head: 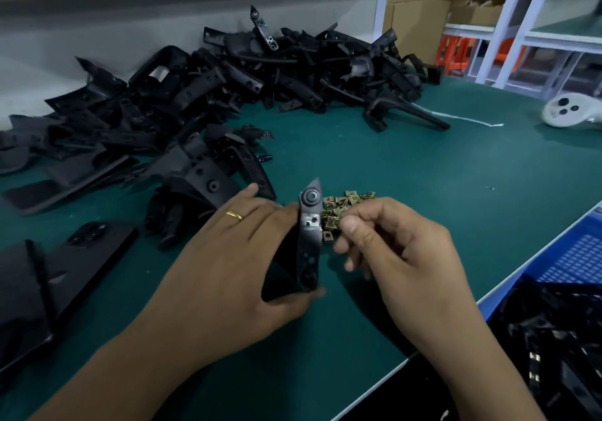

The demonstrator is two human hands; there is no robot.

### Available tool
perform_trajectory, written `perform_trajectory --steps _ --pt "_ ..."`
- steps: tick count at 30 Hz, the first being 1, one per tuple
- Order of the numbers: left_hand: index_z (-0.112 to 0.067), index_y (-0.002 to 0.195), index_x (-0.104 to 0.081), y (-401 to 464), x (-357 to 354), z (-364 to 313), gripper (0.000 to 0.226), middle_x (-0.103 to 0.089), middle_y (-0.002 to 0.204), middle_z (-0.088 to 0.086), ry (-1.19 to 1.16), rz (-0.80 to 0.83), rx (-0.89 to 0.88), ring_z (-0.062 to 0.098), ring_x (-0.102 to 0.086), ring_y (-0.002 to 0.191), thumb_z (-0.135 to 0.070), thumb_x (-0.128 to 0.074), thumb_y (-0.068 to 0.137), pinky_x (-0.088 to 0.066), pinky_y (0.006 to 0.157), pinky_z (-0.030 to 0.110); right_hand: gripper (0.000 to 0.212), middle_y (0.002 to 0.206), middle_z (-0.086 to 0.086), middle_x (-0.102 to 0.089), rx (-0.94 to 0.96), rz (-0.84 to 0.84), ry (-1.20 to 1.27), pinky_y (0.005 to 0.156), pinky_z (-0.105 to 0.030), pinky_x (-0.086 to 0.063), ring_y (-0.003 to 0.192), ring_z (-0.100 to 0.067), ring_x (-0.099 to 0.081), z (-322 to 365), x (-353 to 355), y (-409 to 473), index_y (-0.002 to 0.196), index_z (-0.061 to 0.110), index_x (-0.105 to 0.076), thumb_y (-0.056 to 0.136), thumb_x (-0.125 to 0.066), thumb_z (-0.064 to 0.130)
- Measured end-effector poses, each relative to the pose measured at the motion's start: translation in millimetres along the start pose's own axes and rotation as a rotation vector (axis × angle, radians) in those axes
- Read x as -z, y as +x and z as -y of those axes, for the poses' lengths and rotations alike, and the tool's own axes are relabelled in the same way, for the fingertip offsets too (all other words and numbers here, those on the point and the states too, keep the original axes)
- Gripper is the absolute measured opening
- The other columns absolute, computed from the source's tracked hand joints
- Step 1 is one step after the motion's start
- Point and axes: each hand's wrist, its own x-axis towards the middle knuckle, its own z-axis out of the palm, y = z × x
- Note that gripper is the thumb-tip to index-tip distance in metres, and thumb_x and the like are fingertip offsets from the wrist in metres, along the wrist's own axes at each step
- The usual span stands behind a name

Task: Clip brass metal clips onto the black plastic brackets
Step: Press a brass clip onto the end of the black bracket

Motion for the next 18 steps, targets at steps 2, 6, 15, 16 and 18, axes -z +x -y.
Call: perform_trajectory --steps 2,6,15,16,18 --pt "-0.013 0.138 -0.054 -1.0 -1.6 -1.9 0.080 -0.060 0.123 -0.006 -0.018 0.015 -0.017 0.015 -0.055 0.121 -0.072 -0.064 0.084 -0.027 0.125 0.038 0.014 0.079 0.003 -0.072 -0.009 0.007 0.009 0.060 -0.013 -0.045 0.061 -0.012 -0.064 0.1 0.5 -0.1 0.088 0.025 -0.068 0.101 -0.065 0.022" --pt "-0.014 0.137 -0.054 -0.1 -1.5 -1.2 0.081 -0.060 0.126 -0.006 -0.052 0.022 -0.016 0.013 -0.054 0.124 -0.073 -0.065 0.083 -0.022 0.127 0.033 0.015 0.079 0.003 -0.072 -0.021 0.028 0.011 0.059 -0.015 -0.045 0.058 -0.010 -0.060 1.2 1.8 0.1 0.087 0.023 -0.068 0.102 -0.064 0.024" --pt "-0.016 0.137 -0.054 -0.1 -3.0 0.5 0.080 -0.059 0.129 -0.009 -0.091 0.012 -0.025 0.013 -0.054 0.127 -0.073 -0.067 0.082 -0.022 0.127 0.035 0.019 0.075 0.006 -0.070 -0.035 0.060 -0.024 0.056 -0.016 -0.043 0.057 -0.007 -0.056 4.2 3.3 0.4 0.084 0.024 -0.066 0.102 -0.063 0.030" --pt "-0.017 0.137 -0.054 -0.4 -2.9 0.7 0.080 -0.059 0.129 -0.010 -0.095 0.010 -0.026 0.012 -0.053 0.128 -0.073 -0.067 0.082 -0.022 0.127 0.034 0.018 0.075 0.006 -0.070 -0.036 0.063 -0.024 0.056 -0.016 -0.043 0.057 -0.007 -0.056 4.6 3.5 0.3 0.084 0.025 -0.067 0.102 -0.063 0.030" --pt "-0.018 0.137 -0.053 -0.7 -3.1 1.4 0.079 -0.059 0.130 -0.011 -0.099 0.007 -0.026 0.012 -0.053 0.128 -0.074 -0.066 0.082 -0.023 0.126 0.035 0.017 0.075 0.007 -0.070 -0.042 0.068 -0.023 0.057 -0.016 -0.043 0.058 -0.006 -0.055 4.5 3.8 0.3 0.085 0.026 -0.066 0.102 -0.063 0.030"
